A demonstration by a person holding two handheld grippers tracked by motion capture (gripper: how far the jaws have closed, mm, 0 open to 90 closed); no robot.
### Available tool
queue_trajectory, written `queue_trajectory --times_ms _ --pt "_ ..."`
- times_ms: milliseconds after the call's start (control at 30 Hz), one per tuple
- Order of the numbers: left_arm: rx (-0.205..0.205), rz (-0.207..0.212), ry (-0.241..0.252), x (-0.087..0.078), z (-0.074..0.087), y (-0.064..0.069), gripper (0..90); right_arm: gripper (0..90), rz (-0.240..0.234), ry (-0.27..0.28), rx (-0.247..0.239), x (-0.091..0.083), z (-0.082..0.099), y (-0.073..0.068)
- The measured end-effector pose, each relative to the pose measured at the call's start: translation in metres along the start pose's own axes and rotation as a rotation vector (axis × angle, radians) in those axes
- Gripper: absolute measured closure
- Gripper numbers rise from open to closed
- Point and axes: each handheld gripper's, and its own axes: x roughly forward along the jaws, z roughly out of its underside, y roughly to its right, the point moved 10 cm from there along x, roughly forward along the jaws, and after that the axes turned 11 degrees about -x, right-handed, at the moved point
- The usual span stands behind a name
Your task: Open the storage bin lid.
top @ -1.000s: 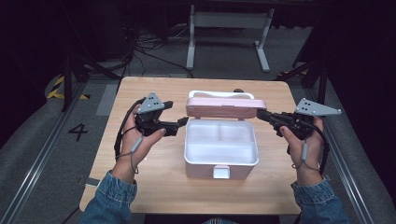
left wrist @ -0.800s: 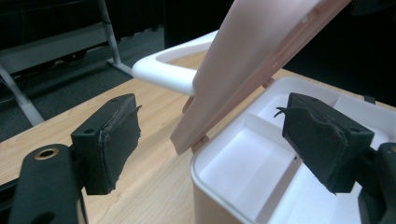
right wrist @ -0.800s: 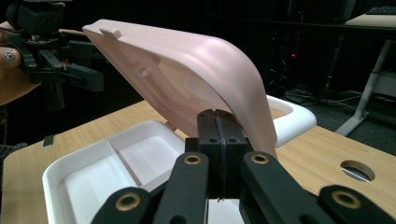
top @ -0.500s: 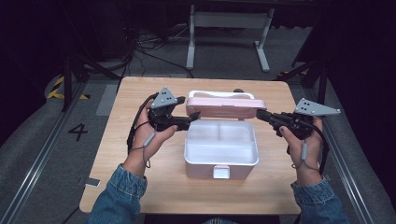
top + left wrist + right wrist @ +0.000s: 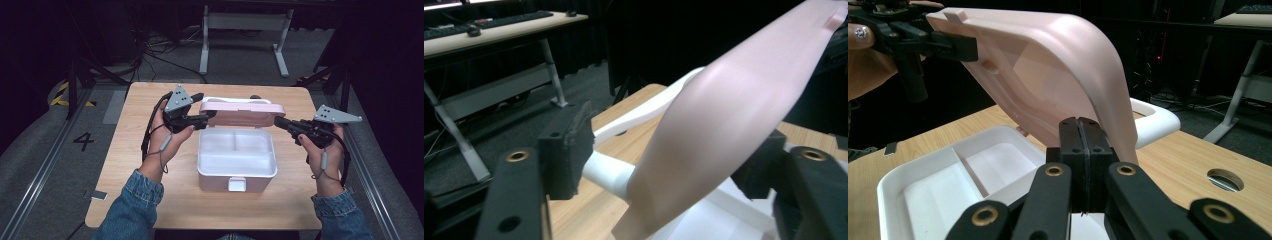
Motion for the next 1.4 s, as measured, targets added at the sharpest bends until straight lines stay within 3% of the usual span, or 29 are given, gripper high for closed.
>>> queue_trajectory --times_ms 333,667,933,1400 --pt "0.0 0.024 0.016 0.0 -0.006 0.002 64.3 90.0 0.002 0.01 -0.001 -0.002 -0.002 -0.001" --pt "-0.007 0.02 0.003 0.004 -0.01 -0.003 66.4 90.0 0.022 0.014 -0.006 -0.015 -0.004 -0.001" --pt "-0.016 0.005 -0.022 0.011 -0.014 -0.012 67.3 90.0 0.077 -0.003 0.009 -0.033 0.005 0.009" --pt "-0.038 -0.023 -0.051 0.033 -0.02 -0.036 68.3 88.9 0.132 -0.027 0.046 -0.055 0.022 0.02"
